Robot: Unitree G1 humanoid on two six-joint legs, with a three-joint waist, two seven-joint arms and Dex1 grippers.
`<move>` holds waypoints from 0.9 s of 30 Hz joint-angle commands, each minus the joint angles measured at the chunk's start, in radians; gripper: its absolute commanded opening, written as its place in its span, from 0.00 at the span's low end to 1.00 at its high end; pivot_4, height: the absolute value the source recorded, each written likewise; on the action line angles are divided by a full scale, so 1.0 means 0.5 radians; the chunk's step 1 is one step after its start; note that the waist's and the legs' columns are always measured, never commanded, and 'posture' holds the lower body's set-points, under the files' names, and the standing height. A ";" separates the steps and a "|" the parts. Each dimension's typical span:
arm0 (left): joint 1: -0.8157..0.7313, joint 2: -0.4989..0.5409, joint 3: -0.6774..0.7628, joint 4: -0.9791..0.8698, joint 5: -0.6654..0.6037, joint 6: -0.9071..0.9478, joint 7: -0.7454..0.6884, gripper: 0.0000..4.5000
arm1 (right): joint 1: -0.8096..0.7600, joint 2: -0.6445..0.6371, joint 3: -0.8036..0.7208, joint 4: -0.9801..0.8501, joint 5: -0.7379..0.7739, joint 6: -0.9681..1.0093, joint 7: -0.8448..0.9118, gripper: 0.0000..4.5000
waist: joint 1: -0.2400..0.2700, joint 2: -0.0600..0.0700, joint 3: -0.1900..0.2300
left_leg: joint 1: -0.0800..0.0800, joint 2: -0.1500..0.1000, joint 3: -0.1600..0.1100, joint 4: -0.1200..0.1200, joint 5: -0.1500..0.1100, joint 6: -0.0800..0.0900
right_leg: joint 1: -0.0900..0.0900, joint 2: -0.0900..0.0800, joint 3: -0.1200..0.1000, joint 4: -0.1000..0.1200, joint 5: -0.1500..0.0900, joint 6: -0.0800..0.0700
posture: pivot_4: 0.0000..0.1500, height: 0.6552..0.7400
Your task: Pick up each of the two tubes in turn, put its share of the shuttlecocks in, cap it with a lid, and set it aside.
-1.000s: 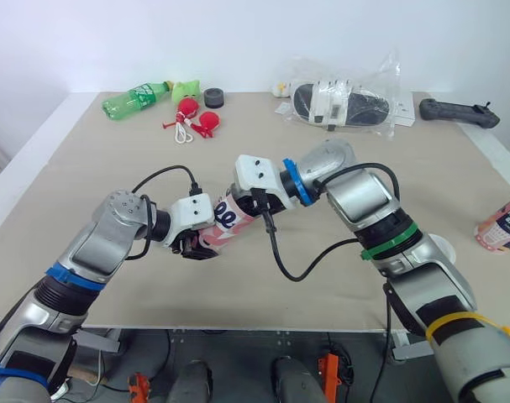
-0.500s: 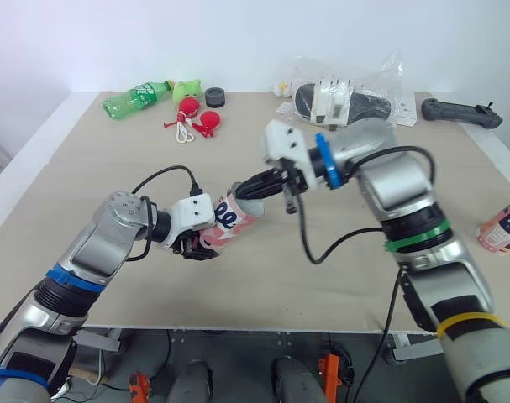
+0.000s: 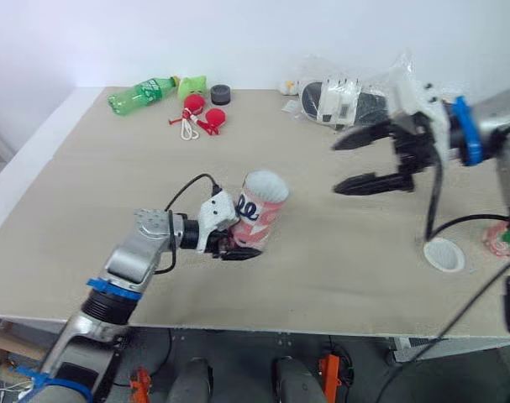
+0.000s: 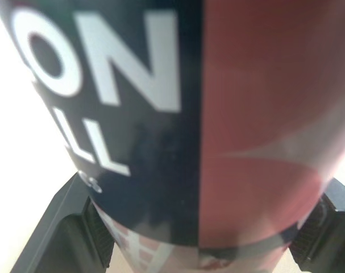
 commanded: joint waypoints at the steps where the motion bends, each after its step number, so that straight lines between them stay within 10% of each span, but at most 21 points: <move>1: 0.072 -0.154 0.078 0.046 -0.114 -0.219 0.095 0.70 | -0.111 -0.115 0.182 0.258 -0.197 -0.274 0.125 0.96 | -0.034 0.002 0.000 | 0.002 0.000 0.002 -0.002 -0.001 0.001 | -0.001 0.000 0.002 0.000 0.003 -0.007 | 1.00 1.00; 27: 0.371 -0.419 -0.134 0.235 0.018 -0.583 0.408 0.70 | -0.360 0.004 0.600 1.776 -1.266 -1.434 0.005 0.96 | -0.060 0.006 0.001 | 0.008 -0.001 0.004 -0.007 0.004 -0.006 | 0.001 0.000 0.005 0.001 0.005 -0.010 | 1.00 1.00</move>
